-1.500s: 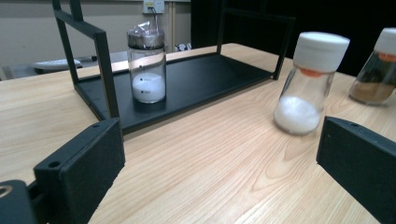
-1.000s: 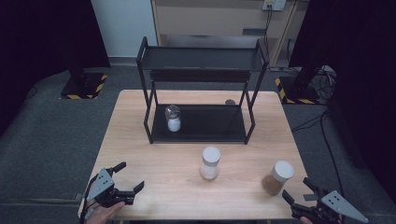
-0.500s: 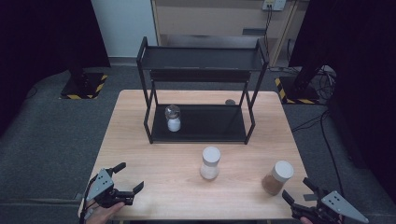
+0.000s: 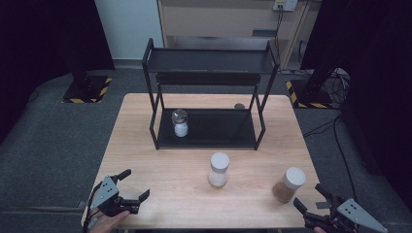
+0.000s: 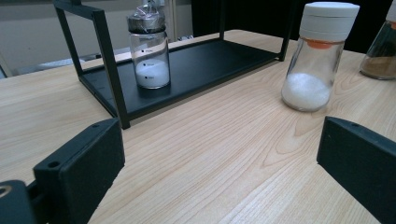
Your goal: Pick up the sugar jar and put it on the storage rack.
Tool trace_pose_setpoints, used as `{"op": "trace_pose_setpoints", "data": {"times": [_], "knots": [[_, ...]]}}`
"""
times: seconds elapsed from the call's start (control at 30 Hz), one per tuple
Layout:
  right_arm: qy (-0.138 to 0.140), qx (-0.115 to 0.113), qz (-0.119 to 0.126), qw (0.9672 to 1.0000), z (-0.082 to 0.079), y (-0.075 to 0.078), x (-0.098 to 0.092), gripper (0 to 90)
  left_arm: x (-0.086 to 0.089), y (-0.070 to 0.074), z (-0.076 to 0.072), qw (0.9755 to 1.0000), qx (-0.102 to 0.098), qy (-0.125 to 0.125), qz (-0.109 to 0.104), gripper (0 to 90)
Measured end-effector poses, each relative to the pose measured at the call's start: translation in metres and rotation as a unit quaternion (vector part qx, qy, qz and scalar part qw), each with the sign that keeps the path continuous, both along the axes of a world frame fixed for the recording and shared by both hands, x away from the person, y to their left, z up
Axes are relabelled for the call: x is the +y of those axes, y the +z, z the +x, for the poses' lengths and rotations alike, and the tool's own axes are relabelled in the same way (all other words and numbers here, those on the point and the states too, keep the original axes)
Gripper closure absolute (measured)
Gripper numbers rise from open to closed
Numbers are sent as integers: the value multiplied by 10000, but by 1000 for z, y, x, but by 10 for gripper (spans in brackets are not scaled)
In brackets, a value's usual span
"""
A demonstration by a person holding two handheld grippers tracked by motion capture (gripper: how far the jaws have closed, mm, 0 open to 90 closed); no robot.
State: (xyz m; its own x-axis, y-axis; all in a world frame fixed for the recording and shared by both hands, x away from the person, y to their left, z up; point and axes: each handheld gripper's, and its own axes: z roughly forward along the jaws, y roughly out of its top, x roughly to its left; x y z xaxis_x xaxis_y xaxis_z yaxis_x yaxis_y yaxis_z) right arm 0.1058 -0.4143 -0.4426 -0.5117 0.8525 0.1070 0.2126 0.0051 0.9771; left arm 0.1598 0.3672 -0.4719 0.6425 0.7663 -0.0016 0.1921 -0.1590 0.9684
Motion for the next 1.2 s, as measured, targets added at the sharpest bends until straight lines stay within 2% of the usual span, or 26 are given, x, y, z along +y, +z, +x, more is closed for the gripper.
{"op": "trace_pose_setpoints", "data": {"times": [0.2,0.6,1.2], "knots": [[143,-11,17,9999,2,8,4,43,0,0,0,10000,9,9,-9,0],[459,-46,-138,9988,9,25,23,43,2,-1,0,10000,21,8,-36,0],[918,-3,-280,9954,48,38,57,43,3,-1,1,10000,56,-4,-55,0]]}}
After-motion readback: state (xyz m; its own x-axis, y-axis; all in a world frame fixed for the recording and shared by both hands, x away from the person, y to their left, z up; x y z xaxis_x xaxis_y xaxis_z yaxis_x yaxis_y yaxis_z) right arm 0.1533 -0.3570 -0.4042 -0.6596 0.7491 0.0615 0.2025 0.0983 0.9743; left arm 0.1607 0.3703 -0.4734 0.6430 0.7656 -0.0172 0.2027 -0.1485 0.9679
